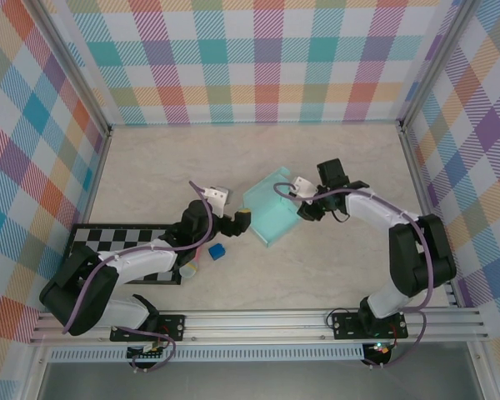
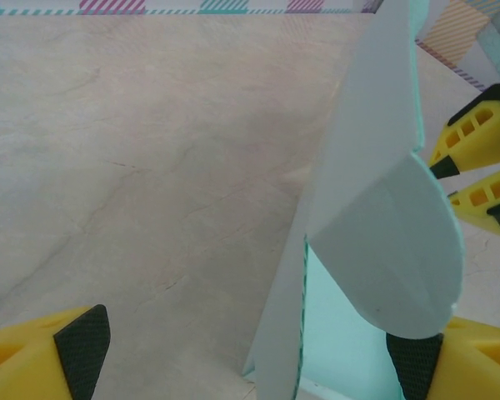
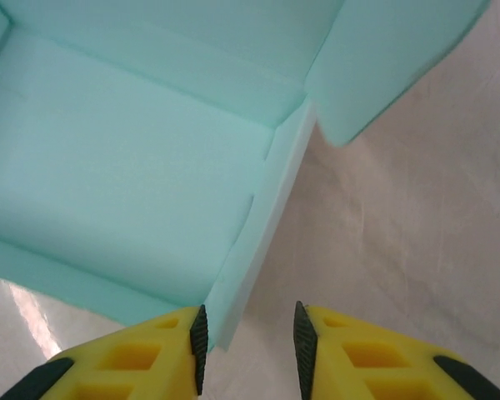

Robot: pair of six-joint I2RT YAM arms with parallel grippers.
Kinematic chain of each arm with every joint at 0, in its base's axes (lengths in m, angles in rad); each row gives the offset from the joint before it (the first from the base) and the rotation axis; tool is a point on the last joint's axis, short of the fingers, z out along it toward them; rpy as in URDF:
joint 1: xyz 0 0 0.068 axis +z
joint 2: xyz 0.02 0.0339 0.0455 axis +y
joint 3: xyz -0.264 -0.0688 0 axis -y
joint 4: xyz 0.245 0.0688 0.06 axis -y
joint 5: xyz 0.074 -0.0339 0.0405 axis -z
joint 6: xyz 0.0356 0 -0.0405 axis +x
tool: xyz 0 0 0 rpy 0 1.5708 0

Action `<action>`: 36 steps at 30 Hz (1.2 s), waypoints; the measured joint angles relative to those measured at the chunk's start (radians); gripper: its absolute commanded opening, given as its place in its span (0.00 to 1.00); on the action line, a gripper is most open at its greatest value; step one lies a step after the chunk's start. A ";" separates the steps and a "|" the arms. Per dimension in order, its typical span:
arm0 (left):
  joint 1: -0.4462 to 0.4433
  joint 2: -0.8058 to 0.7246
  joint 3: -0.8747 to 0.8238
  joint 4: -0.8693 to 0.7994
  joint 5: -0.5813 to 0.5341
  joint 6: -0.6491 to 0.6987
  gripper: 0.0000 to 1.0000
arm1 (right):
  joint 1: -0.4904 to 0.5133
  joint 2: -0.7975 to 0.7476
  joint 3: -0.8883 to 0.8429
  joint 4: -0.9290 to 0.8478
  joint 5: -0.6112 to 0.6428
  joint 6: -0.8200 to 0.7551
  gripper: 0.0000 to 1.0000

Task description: Fold the paper box

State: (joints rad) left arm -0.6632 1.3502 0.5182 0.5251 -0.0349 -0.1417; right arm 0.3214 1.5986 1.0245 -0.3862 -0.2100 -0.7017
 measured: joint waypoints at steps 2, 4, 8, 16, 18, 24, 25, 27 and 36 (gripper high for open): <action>-0.008 0.010 0.000 0.001 -0.017 -0.005 0.88 | -0.050 0.024 0.082 -0.044 -0.077 0.117 0.39; -0.017 0.024 0.000 0.003 -0.022 -0.004 0.88 | -0.117 0.030 0.148 -0.057 -0.137 0.270 0.41; -0.035 0.053 0.000 0.010 -0.024 -0.003 0.88 | -0.219 -0.007 0.150 -0.036 -0.211 0.534 0.44; -0.043 0.171 0.039 0.063 -0.025 0.029 0.62 | -0.268 -0.112 0.032 -0.026 -0.297 0.795 0.44; -0.043 0.189 0.060 0.073 -0.019 0.043 0.55 | -0.270 -0.112 0.024 -0.023 -0.315 0.811 0.44; -0.045 0.205 0.098 0.095 0.000 0.087 0.28 | -0.272 -0.112 -0.032 -0.011 -0.360 0.858 0.44; -0.046 0.205 0.100 0.095 0.002 0.094 0.26 | -0.275 -0.112 -0.040 -0.011 -0.368 0.863 0.44; -0.045 0.204 0.103 0.089 0.010 0.106 0.22 | -0.283 -0.112 -0.044 -0.011 -0.383 0.871 0.45; 0.029 0.090 0.130 0.015 0.142 0.142 0.00 | -0.389 0.013 0.051 -0.109 -0.520 0.929 0.53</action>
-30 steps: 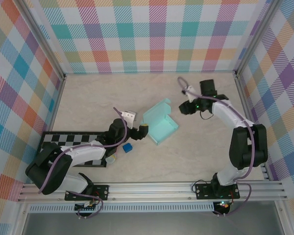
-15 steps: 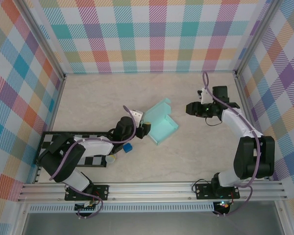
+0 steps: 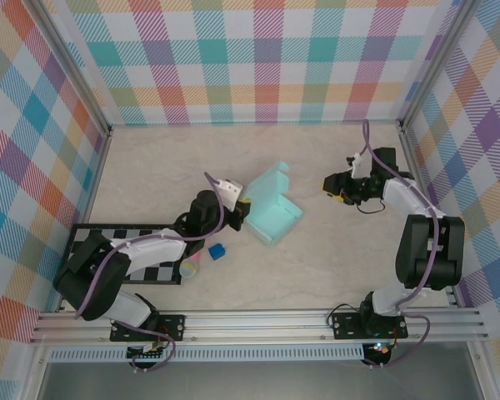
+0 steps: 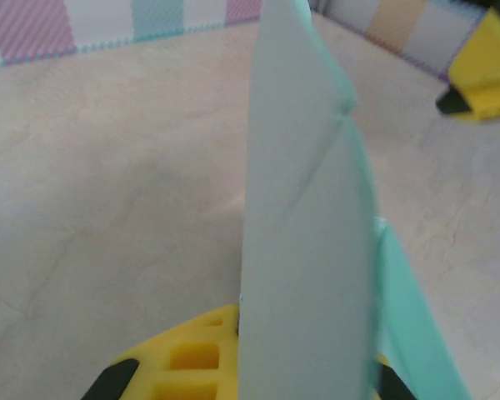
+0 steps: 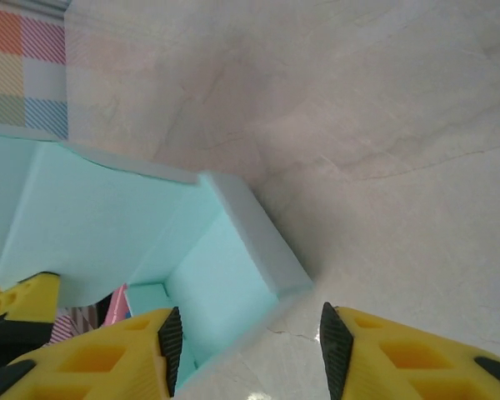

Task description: Fold the paper box

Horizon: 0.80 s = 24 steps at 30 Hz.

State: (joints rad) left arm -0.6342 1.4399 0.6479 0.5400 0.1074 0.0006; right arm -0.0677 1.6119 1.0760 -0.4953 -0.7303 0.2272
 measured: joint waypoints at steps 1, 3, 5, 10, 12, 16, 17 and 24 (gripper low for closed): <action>0.021 -0.019 0.012 -0.008 0.024 0.001 0.00 | -0.008 0.011 0.011 -0.025 -0.017 0.002 0.53; 0.056 -0.047 0.039 -0.019 0.064 0.001 0.00 | -0.012 0.042 0.049 -0.076 -0.051 0.006 0.53; 0.080 -0.069 0.068 -0.027 0.108 0.001 0.00 | -0.011 0.078 0.080 -0.097 -0.100 0.024 0.55; 0.101 -0.103 0.134 -0.056 0.233 0.005 0.00 | -0.009 0.092 0.039 -0.050 -0.272 0.125 0.59; 0.101 -0.108 0.148 -0.065 0.271 0.009 0.00 | -0.009 0.092 0.032 -0.028 -0.336 0.153 0.62; 0.101 -0.109 0.170 -0.079 0.335 0.023 0.00 | -0.006 0.084 0.016 0.058 -0.436 0.229 0.70; 0.101 -0.109 0.172 -0.081 0.346 0.025 0.00 | -0.004 0.078 0.006 0.079 -0.455 0.249 0.71; 0.101 -0.106 0.187 -0.094 0.405 0.027 0.00 | 0.048 0.039 -0.008 0.127 -0.544 0.303 0.70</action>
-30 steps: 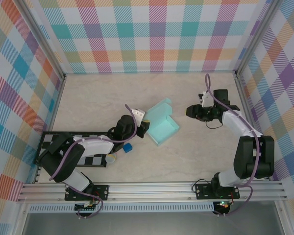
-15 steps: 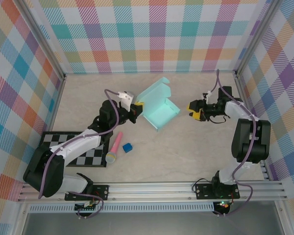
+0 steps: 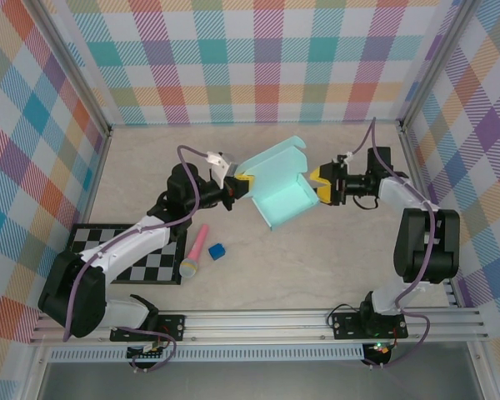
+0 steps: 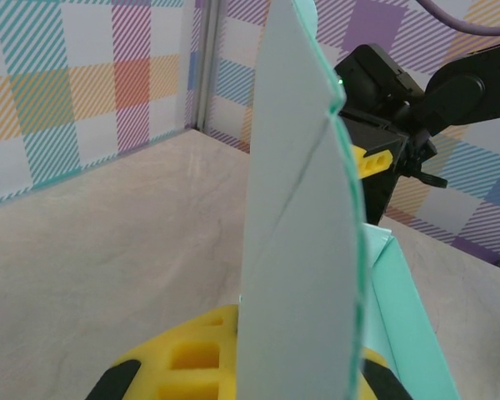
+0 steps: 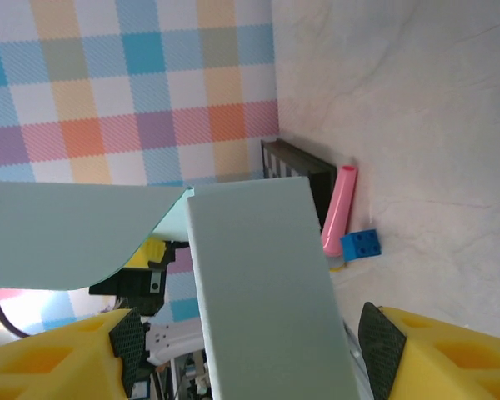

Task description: Fold the paper box

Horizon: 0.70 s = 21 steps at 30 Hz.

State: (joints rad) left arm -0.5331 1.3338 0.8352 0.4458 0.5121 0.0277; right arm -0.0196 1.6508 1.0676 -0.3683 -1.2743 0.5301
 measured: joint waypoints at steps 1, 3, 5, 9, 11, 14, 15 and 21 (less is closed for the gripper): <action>0.000 0.000 0.004 0.000 0.002 0.000 0.00 | 0.009 -0.001 0.000 0.002 -0.007 0.005 0.68; 0.000 0.000 0.009 0.001 0.002 0.000 0.00 | 0.026 -0.001 0.000 0.001 -0.019 0.010 0.64; 0.000 0.000 0.011 0.001 0.002 -0.001 0.00 | 0.036 0.000 0.002 -0.002 -0.025 0.010 0.61; -0.001 0.002 0.016 0.002 0.002 -0.001 0.00 | 0.048 0.003 0.020 -0.016 -0.029 0.008 0.54; -0.001 0.006 0.020 0.002 0.000 0.000 0.00 | 0.053 0.006 0.028 -0.027 -0.028 0.004 0.50; -0.002 0.013 0.027 0.001 -0.004 -0.001 0.00 | 0.055 0.014 0.045 -0.063 -0.016 -0.021 0.43; -0.002 0.016 0.030 0.000 -0.005 0.000 0.00 | 0.055 0.018 0.053 -0.079 -0.010 -0.036 0.42; -0.006 0.021 0.048 -0.029 -0.024 0.006 0.00 | 0.076 0.026 0.098 -0.177 0.070 -0.138 0.38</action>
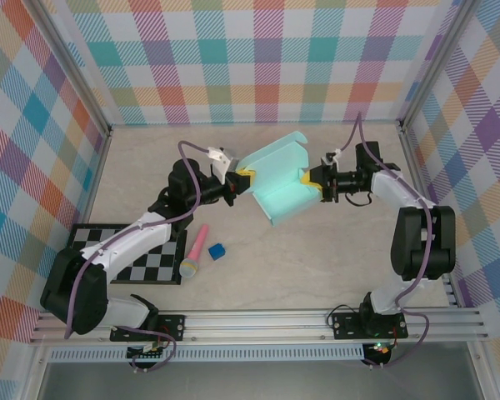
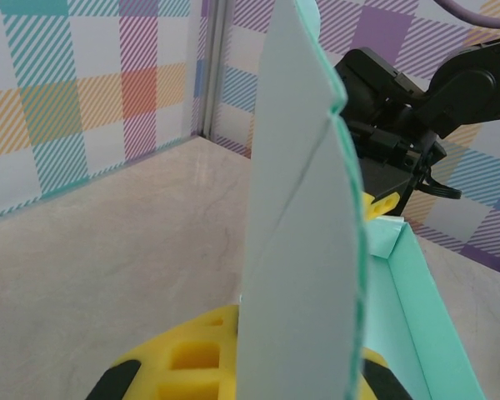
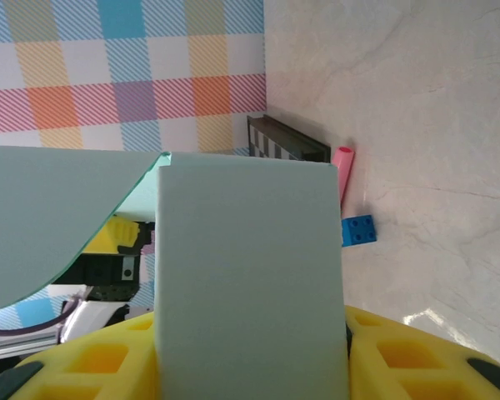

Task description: Fold the paper box

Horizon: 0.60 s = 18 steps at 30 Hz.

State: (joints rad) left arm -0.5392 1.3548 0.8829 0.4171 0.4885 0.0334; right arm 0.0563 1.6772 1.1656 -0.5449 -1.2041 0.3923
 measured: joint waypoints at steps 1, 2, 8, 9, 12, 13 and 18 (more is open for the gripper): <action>-0.002 0.000 0.003 -0.009 -0.003 0.005 0.00 | 0.005 0.000 0.002 -0.011 0.017 -0.015 0.38; -0.003 0.000 0.005 -0.017 -0.005 0.009 0.00 | 0.009 0.000 0.004 -0.019 0.032 -0.025 0.36; -0.016 0.003 0.006 -0.054 -0.027 0.024 0.00 | 0.037 -0.007 -0.006 -0.018 0.127 -0.034 0.34; -0.018 0.004 0.006 -0.057 -0.030 0.027 0.00 | 0.040 -0.013 -0.011 -0.016 0.143 -0.034 0.34; -0.023 0.005 0.006 -0.060 -0.039 0.032 0.00 | 0.048 -0.042 -0.028 -0.001 0.183 -0.025 0.34; -0.024 0.005 0.006 -0.060 -0.041 0.035 0.00 | 0.049 -0.051 -0.035 0.010 0.191 -0.018 0.34; -0.028 0.004 0.006 -0.060 -0.053 0.042 0.00 | 0.050 -0.067 -0.063 0.058 0.207 -0.009 0.47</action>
State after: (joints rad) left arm -0.5674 1.3586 0.8890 0.3576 0.4351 0.0757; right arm 0.1066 1.6104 1.1023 -0.4870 -0.9974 0.3836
